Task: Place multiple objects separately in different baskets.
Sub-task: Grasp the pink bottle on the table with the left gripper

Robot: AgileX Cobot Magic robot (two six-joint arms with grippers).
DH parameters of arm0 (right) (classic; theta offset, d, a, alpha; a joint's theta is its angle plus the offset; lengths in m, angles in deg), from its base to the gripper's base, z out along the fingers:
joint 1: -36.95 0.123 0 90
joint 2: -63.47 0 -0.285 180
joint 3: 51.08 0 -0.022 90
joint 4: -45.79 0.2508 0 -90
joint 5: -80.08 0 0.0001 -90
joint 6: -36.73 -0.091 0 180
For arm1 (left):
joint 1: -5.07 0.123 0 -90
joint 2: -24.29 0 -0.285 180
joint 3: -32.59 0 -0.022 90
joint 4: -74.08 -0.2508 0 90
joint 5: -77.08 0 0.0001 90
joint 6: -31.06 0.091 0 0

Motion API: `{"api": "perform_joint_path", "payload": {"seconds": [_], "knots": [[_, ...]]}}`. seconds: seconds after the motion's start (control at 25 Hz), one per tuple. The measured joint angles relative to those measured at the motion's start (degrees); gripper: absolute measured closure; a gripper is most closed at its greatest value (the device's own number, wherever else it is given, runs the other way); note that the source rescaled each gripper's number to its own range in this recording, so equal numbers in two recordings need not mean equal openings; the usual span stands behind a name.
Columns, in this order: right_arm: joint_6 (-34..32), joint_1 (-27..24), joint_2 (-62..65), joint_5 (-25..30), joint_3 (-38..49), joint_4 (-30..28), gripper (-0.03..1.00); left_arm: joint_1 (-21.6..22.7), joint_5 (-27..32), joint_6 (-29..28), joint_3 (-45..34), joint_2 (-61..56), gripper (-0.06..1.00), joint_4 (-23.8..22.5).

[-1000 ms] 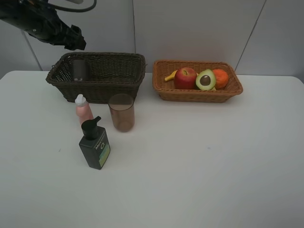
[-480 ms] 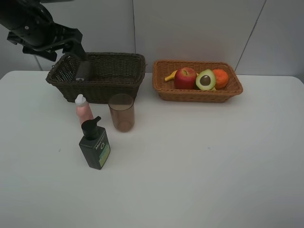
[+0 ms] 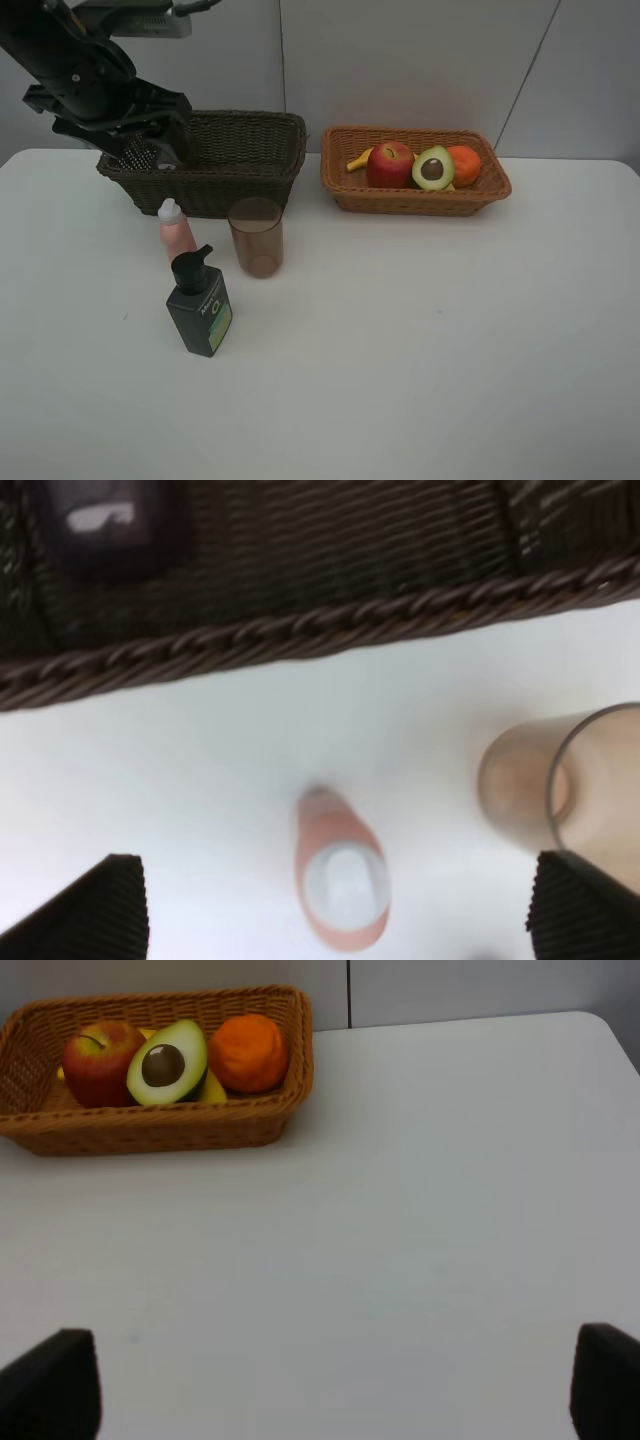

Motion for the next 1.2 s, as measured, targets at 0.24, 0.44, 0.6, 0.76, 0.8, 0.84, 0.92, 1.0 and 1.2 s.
{"api": "perform_joint_path", "payload": {"seconds": [0.24,0.44,0.6,0.76,0.8,0.84,0.92,1.0,1.2], "knots": [[0.0,0.0,0.0,0.0,0.0,0.0,-0.03,-0.5,1.7,-1.1,0.0,2.6,-0.05,-1.6],[0.0,0.0,0.0,0.0,0.0,0.0,-0.03,-0.5,1.8,-1.2,0.0,7.0,-0.05,-1.7],[0.0,0.0,0.0,0.0,0.0,0.0,-0.03,-0.5,1.8,-1.4,0.0,9.7,-0.05,-1.6],[0.0,0.0,0.0,0.0,0.0,0.0,-0.03,-1.1,1.3,-1.4,-0.2,11.8,-0.05,-1.5],[0.0,0.0,0.0,0.0,0.0,0.0,-0.03,-1.2,1.0,-1.4,-0.2,12.2,-0.05,-1.3],[0.0,0.0,0.0,0.0,0.0,0.0,-0.03,-1.6,0.6,-1.4,-0.2,12.5,-0.05,-1.2],[0.0,0.0,0.0,0.0,0.0,0.0,-0.03,-1.8,-0.4,-1.4,-0.2,13.5,-0.05,-0.8],[0.0,0.0,0.0,0.0,0.0,0.0,-0.03,-1.9,-0.7,-1.4,-0.2,14.5,-0.05,-0.3],[0.0,0.0,0.0,0.0,0.0,0.0,-0.03,-1.9,-0.7,-1.4,-0.2,16.7,-0.05,-0.2]]}}
